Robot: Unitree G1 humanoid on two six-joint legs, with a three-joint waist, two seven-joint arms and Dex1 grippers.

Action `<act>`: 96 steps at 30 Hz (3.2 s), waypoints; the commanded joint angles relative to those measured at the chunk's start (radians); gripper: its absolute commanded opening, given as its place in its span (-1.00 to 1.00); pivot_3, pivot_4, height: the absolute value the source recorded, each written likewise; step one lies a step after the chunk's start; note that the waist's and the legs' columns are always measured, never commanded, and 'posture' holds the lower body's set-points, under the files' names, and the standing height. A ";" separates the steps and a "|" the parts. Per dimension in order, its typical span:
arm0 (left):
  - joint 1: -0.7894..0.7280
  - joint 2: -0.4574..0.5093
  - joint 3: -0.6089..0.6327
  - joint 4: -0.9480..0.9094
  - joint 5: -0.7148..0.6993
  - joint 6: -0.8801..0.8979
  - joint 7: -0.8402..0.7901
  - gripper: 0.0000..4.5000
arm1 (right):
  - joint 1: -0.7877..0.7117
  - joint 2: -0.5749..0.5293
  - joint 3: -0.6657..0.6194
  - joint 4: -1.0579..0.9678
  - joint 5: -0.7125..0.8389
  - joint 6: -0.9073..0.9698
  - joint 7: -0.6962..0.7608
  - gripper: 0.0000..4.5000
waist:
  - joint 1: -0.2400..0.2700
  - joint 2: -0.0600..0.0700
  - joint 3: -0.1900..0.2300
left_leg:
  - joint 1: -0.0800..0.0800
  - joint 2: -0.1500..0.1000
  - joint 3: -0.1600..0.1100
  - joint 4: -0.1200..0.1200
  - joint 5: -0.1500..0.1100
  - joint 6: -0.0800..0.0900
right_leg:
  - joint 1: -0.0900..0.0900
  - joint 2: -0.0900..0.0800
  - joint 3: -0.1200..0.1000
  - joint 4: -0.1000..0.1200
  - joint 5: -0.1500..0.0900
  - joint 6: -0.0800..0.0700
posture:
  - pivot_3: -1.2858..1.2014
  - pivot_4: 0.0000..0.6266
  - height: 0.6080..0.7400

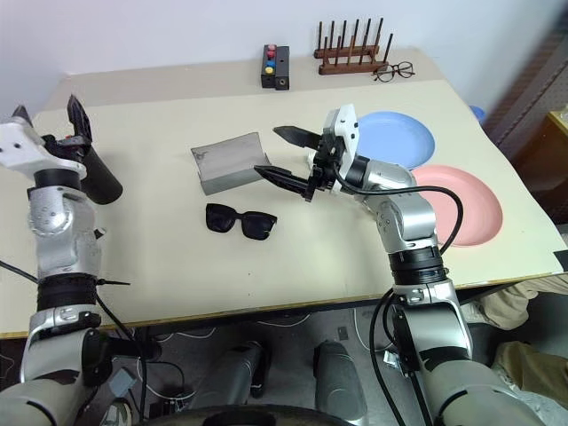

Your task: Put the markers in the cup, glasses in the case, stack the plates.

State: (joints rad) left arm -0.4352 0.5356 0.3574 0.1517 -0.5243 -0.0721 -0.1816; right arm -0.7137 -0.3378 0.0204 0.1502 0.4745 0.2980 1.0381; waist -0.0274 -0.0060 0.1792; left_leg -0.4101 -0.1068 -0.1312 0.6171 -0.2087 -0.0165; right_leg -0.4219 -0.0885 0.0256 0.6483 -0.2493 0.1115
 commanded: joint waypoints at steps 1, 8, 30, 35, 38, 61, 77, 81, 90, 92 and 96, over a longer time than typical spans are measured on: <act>0.124 0.176 0.028 -0.221 -0.152 0.286 -0.194 0.88 | 0.008 -0.027 -0.014 -0.048 0.003 0.000 0.004 1.00 | -0.011 0.000 0.000 | 0.000 0.000 0.000 -0.001 0.000 0.000 | 0.000 0.000 0.000 0.000 0.000 0.000 | 0.03 -0.52 1.00; 0.348 0.505 0.068 -0.366 -0.083 0.585 -0.360 0.88 | 0.080 -0.094 0.001 -0.098 0.017 0.047 0.035 1.00 | -0.014 0.001 0.000 | 0.000 0.000 0.000 -0.002 0.000 0.000 | -0.001 0.001 0.000 0.000 -0.001 -0.002 | 0.03 -0.52 1.00; 0.143 0.892 -0.381 0.191 0.388 0.446 -1.109 0.88 | 0.146 -0.105 0.027 -0.152 0.011 0.058 0.043 1.00 | -0.012 0.001 0.001 | 0.000 0.002 0.001 -0.005 0.000 0.000 | -0.003 0.000 -0.001 -0.001 -0.003 -0.006 | 0.03 -0.52 1.00; -0.004 0.829 -0.508 0.285 0.532 0.460 -1.115 0.88 | 0.144 -0.109 0.024 -0.139 0.009 0.049 0.050 1.00 | -0.012 0.001 0.001 | 0.000 0.002 0.001 -0.004 0.000 0.000 | -0.003 0.001 -0.001 0.001 -0.003 -0.005 | 0.03 -0.52 1.00; -0.054 0.777 -0.555 0.293 0.591 0.512 -1.093 0.88 | 0.147 -0.108 0.023 -0.133 0.005 0.041 0.049 1.00 | -0.012 0.001 0.001 | 0.000 0.002 0.001 -0.004 0.000 0.000 | -0.003 0.001 -0.001 0.001 -0.003 -0.005 | 0.03 -0.52 1.00; 0.037 0.620 -0.513 0.115 0.593 0.929 -0.984 -0.99 | 0.155 -0.113 0.014 -0.138 0.007 0.038 0.034 1.00 | -0.018 0.006 -0.002 | 0.007 0.003 -0.001 -0.003 0.000 0.000 | -0.001 0.002 0.000 0.009 -0.004 -0.008 | 0.03 -0.52 1.00; -0.055 0.124 -0.047 -0.467 0.186 0.808 -0.632 -0.99 | 0.139 -0.121 0.010 -0.178 0.019 0.074 -0.002 1.00 | 0.018 0.000 0.001 | 0.001 0.003 -0.002 -0.001 0.002 -0.004 | -0.001 0.001 -0.002 0.003 -0.003 -0.009 | 0.03 -0.52 1.00; -0.176 0.040 -0.015 -0.364 0.179 0.760 -0.486 -0.99 | 0.131 -0.124 0.006 -0.193 0.021 0.093 -0.015 1.00 | 0.011 -0.002 0.001 | 0.001 0.003 -0.004 0.000 0.004 -0.007 | -0.001 0.002 -0.003 0.003 -0.001 -0.010 | 0.03 -0.52 1.00; -0.257 -0.044 0.233 -0.283 0.065 0.603 -0.232 -0.99 | 0.078 -0.077 -0.013 -0.202 0.085 0.099 -0.012 1.00 | 0.008 -0.003 0.001 | 0.001 0.003 -0.002 -0.001 0.004 -0.007 | -0.002 0.002 -0.002 0.003 0.000 -0.008 | 0.03 -0.52 1.00; -0.218 -0.025 0.274 -0.301 0.102 0.533 -0.175 -0.99 | 0.065 -0.061 -0.023 -0.194 0.104 0.097 -0.015 1.00 | 0.009 -0.003 0.001 | 0.001 0.003 -0.002 -0.001 0.004 -0.007 | -0.002 0.002 -0.002 0.003 0.000 -0.008 | 0.03 -0.52 1.00; -0.158 -0.010 0.320 -0.328 0.113 0.460 -0.103 -0.99 | 0.043 -0.028 -0.042 -0.175 0.142 0.092 -0.012 1.00 | 0.013 -0.003 0.001 | 0.001 0.003 -0.002 -0.001 0.004 -0.007 | -0.002 0.002 -0.002 0.003 0.000 -0.008 | 0.03 -0.52 1.00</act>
State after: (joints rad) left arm -0.5953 0.5050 0.6527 -0.1287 -0.4217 0.4343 -0.3109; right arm -0.6417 -0.3781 0.0098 -0.0105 0.5792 0.4026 1.0250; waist -0.0149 -0.0091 0.1799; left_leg -0.4089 -0.1037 -0.1334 0.6163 -0.2046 -0.0230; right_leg -0.4235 -0.0862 0.0238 0.6512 -0.2492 0.1034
